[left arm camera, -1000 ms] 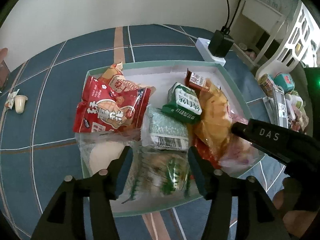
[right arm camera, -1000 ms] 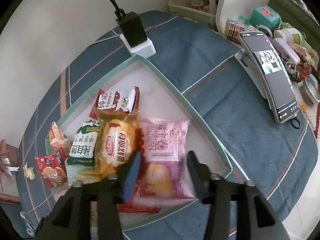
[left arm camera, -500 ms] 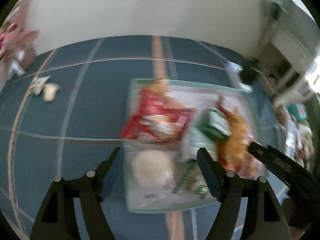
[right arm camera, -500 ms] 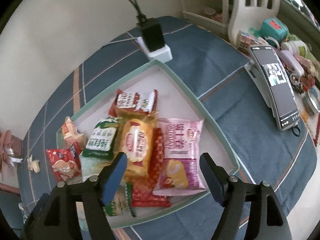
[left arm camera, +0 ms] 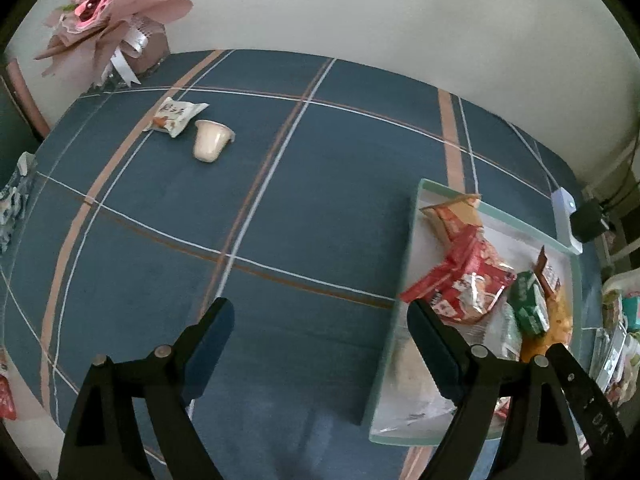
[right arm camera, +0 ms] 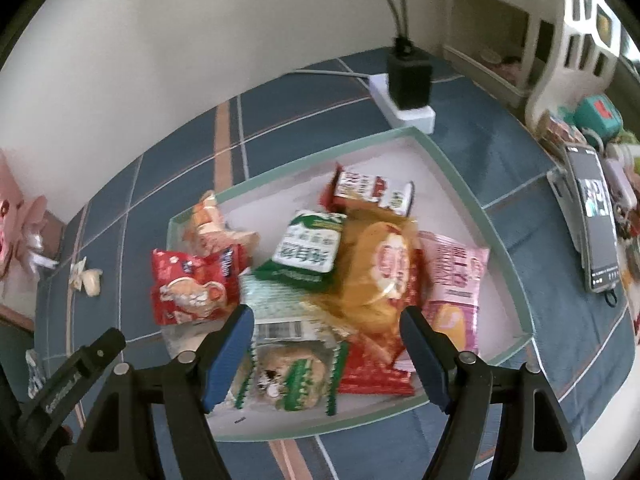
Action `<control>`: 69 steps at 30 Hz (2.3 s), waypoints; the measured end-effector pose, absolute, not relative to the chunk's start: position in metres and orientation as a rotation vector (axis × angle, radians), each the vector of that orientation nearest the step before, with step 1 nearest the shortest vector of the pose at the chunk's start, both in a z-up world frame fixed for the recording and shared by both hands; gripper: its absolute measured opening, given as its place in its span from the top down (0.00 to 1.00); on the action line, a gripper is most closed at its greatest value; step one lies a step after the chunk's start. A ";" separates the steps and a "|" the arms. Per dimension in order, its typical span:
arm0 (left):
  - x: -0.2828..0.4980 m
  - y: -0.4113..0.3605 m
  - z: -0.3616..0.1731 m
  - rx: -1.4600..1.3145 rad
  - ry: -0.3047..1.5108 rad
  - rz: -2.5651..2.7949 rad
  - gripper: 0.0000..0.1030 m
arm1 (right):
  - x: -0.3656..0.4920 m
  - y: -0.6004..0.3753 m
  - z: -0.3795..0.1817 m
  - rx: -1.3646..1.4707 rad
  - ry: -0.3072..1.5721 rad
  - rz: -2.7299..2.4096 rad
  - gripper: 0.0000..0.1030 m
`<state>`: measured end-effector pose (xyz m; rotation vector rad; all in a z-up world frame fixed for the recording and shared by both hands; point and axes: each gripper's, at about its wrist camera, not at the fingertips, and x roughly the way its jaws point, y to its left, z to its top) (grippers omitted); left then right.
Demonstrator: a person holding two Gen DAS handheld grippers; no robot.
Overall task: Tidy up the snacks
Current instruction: 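Move both tools back toward the white cookie packet and pudding cup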
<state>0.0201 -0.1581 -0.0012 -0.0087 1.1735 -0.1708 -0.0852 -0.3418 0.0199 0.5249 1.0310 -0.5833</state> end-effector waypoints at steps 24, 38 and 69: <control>0.047 -0.108 0.016 0.152 1.075 -0.095 0.01 | -0.056 -0.292 0.020 0.388 1.017 -0.464 0.00; 0.087 -0.025 0.006 0.037 1.134 0.006 0.01 | -0.030 -0.252 0.003 0.275 1.080 -0.434 0.00; 0.164 0.039 -0.040 -0.079 1.202 0.001 0.01 | 0.094 -0.154 -0.039 0.216 1.132 -0.244 0.00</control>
